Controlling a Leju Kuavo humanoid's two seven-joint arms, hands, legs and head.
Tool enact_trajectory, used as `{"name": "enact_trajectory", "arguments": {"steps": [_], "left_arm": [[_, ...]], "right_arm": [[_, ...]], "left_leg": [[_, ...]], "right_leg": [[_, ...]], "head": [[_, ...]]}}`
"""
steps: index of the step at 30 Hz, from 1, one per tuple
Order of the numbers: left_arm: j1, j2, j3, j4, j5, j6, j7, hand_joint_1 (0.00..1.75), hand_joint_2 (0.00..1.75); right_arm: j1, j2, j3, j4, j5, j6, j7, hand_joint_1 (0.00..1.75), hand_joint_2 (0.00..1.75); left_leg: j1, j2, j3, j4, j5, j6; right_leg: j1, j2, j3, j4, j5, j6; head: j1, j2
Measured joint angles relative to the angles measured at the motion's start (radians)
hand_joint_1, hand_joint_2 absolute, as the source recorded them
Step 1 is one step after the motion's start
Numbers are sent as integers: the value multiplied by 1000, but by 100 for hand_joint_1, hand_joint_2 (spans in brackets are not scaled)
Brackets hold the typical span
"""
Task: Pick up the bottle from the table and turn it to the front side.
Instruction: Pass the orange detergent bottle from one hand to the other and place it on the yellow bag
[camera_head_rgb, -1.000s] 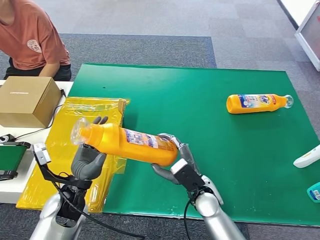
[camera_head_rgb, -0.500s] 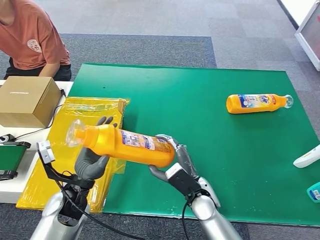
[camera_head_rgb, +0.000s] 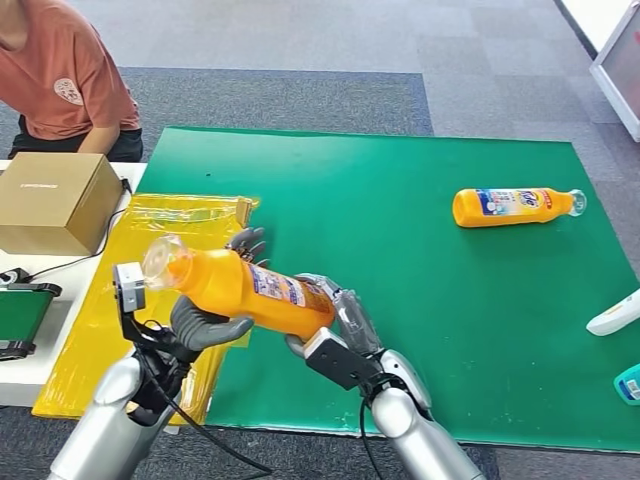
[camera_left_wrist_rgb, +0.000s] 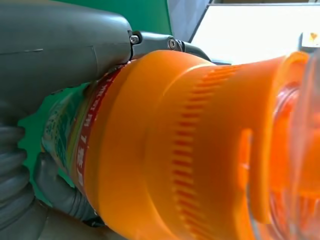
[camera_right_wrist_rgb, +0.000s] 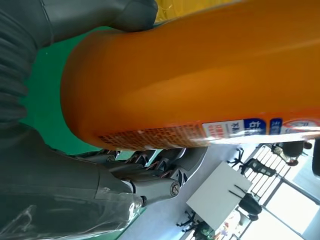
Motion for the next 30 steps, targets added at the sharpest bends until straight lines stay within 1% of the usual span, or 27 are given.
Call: {"name": "enact_trajectory", "arguments": {"steps": [1, 5, 11, 13, 15, 18, 20, 21, 23, 25, 28, 30], "left_arm": [[-7, 5, -6, 3, -8, -3, -4, 175, 175], [-17, 19, -17, 6, -43, -1, -27, 175, 175], [-12, 22, -15, 6, -53, 44, -31, 175, 175], [-1, 20, -9, 4, -56, 67, -33, 175, 175], [17, 13, -1, -4, -80, 111, -38, 175, 175], [49, -2, 22, -17, -183, 242, -48, 175, 175], [73, -9, 52, -26, -315, 373, -68, 175, 175], [83, -12, 67, -33, -417, 456, -83, 175, 175], [99, -19, 89, -46, -688, 643, -103, 175, 175], [111, -26, 106, -55, -957, 807, -92, 175, 175], [129, -39, 136, -56, -1338, 989, -25, 175, 175], [138, -51, 168, -49, -1584, 1066, 17, 175, 175]], "right_arm": [[-2, 0, 4, 5, 0, 0, 1, 175, 175], [-5, 0, 14, 15, 0, -2, 4, 175, 175], [-6, -1, 17, 19, -2, -9, 14, 174, 175], [-2, -1, 14, 19, -7, -11, 18, 88, 175], [2, -1, 11, 19, -17, -12, 25, 1, 175], [6, -2, 4, 6, -40, -17, 31, 0, 175], [11, -3, -13, -15, -65, -22, 37, 0, 175], [16, -4, -26, -27, -80, -26, 42, 0, 175], [27, -6, -57, -58, -108, -37, 49, 0, 175], [37, -8, -91, -96, -131, -46, 52, 0, 175], [46, -9, -144, -158, -166, -60, 54, 0, 175], [48, -10, -174, -198, -187, -70, 51, 0, 175]], "left_leg": [[0, 0, 0, 0, 0, 0], [0, 0, 0, 0, 0, 0], [0, 0, -1, 0, 0, 0], [0, 0, -1, 0, 0, 0], [0, 0, -1, 0, 0, 0], [0, 1, 0, 0, -1, -1], [0, 1, 0, 0, -1, -1], [0, 1, -1, 0, 0, 0], [0, 0, -1, 0, 0, 0], [0, 0, -1, 0, 0, 0], [0, 0, -1, 0, 0, 0], [0, 0, -1, 0, 0, 0]], "right_leg": [[0, 0, 0, 0, 0, 0], [0, 0, 0, 0, 0, 0], [0, 0, 0, 0, 0, 0], [0, 0, 0, 0, 0, 0], [0, 0, 0, 0, 0, 0], [0, 1, -1, 0, 0, 0], [0, 2, -2, 0, 0, 0], [0, 1, -2, 0, 0, 0], [0, 0, -2, 0, 0, 0], [0, 0, -1, 0, 0, 0], [0, 0, -1, 0, 0, 0], [0, 0, -1, 0, 0, 0]], "head": [[0, 0], [0, 0], [0, 0], [0, 0], [0, 0], [0, 0], [0, 0], [0, 0], [0, 0], [0, 0], [0, 0], [0, 0]]}}
